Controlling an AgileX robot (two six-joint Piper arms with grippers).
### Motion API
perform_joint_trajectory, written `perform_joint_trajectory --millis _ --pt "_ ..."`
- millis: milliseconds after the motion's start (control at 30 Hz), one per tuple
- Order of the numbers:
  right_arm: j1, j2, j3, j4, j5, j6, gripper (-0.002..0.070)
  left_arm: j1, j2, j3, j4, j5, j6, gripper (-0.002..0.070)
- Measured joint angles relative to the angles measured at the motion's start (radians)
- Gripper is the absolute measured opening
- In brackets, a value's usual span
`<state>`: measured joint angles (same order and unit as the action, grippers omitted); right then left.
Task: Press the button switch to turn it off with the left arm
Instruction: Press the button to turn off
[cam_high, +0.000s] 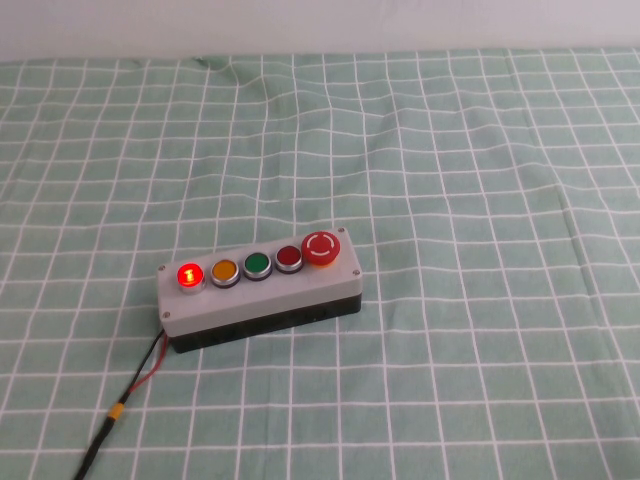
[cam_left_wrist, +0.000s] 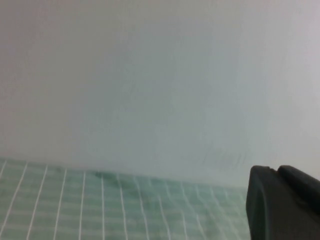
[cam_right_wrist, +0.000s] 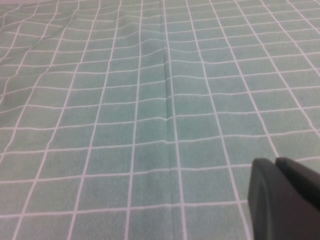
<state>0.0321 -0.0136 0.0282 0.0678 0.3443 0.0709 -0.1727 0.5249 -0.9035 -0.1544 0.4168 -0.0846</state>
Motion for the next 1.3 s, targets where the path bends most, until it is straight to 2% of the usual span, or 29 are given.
perform_joint_trajectory --millis 367,533,767,1067,1300 --pt "0.000 0.000 0.000 0.000 0.000 0.000 -0.0016 0.000 0.384 -0.244 -0.131 0.444 0.243 -0.0003" --pt "0.000 0.000 0.000 0.000 0.000 0.000 -0.0016 0.000 0.573 -0.321 -0.158 0.569 0.279 -0.0003" --pt "0.000 0.000 0.000 0.000 0.000 0.000 -0.0016 -0.009 0.780 -0.326 -0.156 0.598 0.286 -0.0003" --pt "0.000 0.000 0.000 0.000 0.000 0.000 -0.0016 -0.097 0.959 -0.326 -0.101 0.549 0.271 -0.0003" --pt "0.000 0.000 0.000 0.000 0.000 0.000 -0.0016 -0.101 1.064 -0.326 -0.076 0.499 0.265 -0.0003"
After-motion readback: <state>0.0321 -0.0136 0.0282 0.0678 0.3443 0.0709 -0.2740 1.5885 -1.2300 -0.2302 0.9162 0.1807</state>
